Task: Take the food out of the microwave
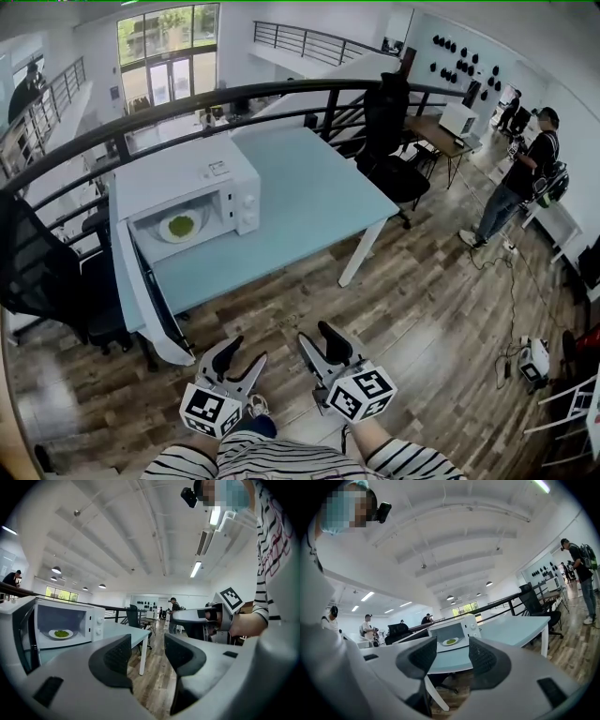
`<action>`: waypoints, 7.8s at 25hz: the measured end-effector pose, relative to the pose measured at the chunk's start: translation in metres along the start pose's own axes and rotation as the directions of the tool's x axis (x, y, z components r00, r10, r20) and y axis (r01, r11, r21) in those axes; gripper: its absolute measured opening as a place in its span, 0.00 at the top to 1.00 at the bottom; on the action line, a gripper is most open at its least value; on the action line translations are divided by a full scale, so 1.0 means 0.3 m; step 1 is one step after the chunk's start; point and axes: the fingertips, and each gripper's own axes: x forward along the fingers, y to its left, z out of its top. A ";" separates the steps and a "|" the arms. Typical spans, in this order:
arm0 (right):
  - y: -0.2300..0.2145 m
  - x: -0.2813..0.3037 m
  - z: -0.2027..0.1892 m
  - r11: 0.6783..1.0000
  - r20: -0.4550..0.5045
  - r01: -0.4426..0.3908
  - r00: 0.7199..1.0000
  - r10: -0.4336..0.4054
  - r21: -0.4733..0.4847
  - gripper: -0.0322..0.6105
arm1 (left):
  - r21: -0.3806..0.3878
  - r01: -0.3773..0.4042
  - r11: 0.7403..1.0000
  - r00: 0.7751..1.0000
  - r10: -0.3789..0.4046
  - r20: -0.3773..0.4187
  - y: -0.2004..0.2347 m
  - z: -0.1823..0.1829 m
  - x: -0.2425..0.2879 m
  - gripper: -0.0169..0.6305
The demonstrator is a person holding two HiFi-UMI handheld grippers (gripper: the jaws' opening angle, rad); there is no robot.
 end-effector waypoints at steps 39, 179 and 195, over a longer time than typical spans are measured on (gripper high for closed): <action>-0.168 1.094 -0.017 0.901 -0.216 -0.434 0.878 0.427 0.017 0.66 | -0.206 -0.580 0.788 0.805 0.593 -0.001 0.840 -0.069 0.334 0.66; -0.099 1.765 -0.478 0.887 -0.348 -0.287 0.841 0.414 0.362 0.74 | -0.855 -0.421 0.302 0.715 0.690 -0.108 1.572 -0.390 0.418 0.85; -0.096 1.724 -0.515 0.832 -0.360 -0.250 0.812 0.459 0.496 0.75 | -0.932 -0.286 0.221 0.678 0.734 -0.034 1.495 -0.386 0.402 0.91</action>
